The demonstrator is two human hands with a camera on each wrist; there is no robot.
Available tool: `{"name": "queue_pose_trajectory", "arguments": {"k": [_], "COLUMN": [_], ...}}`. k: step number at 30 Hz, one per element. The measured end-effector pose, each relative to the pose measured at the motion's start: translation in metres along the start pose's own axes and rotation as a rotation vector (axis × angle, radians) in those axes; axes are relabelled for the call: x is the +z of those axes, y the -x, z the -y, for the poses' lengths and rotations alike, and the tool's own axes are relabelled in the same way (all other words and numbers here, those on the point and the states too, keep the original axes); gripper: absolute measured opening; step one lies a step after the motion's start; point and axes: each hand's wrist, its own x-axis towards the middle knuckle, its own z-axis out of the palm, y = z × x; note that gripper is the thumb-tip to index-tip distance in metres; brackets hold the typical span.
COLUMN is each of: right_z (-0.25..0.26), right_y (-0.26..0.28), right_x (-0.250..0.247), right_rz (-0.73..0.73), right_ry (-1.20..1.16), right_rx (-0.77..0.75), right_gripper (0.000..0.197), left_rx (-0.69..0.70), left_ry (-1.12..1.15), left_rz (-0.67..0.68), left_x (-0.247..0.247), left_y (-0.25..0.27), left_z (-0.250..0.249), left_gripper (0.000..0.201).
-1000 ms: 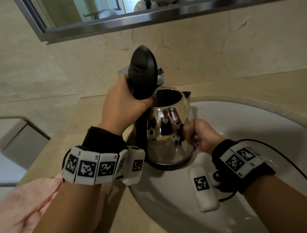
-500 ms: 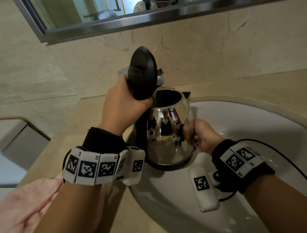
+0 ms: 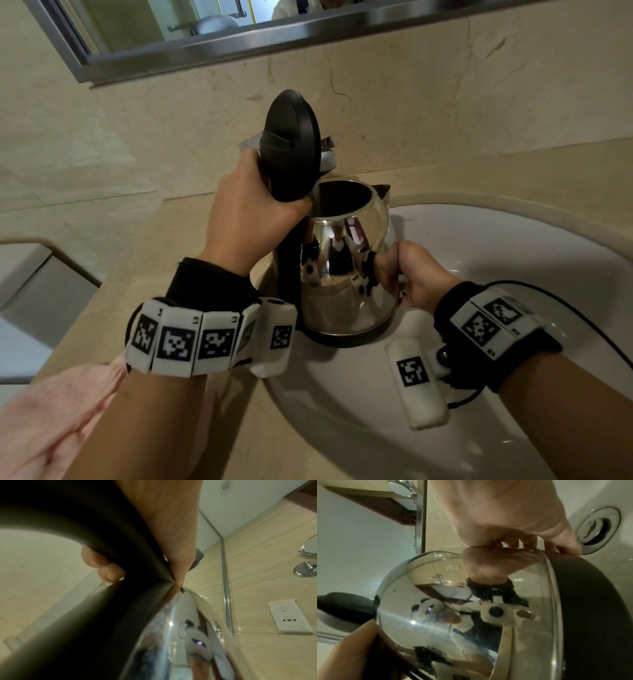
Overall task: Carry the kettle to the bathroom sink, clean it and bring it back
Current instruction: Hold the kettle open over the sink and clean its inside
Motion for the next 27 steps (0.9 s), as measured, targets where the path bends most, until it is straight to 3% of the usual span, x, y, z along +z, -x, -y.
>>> {"name": "queue_pose_trajectory", "arguments": {"k": [6, 16, 27], "right_z": [-0.002, -0.003, 0.003], "right_y": [-0.010, -0.001, 0.016], "right_x": [-0.003, -0.008, -0.010], "right_rz": [0.009, 0.054, 0.140], "right_ry": [-0.041, -0.091, -0.046], "right_rx": [0.019, -0.100, -0.219], "right_gripper": [0.018, 0.025, 0.006], "left_rx": [0.006, 0.003, 0.061], "left_ry": [0.010, 0.007, -0.003], "left_rz": [-0.001, -0.020, -0.081], "left_x": [0.001, -0.001, -0.002], "left_y": [0.000, 0.004, 0.010], "left_z": [0.000, -0.003, -0.005], "left_gripper": [0.043, 0.038, 0.036]}}
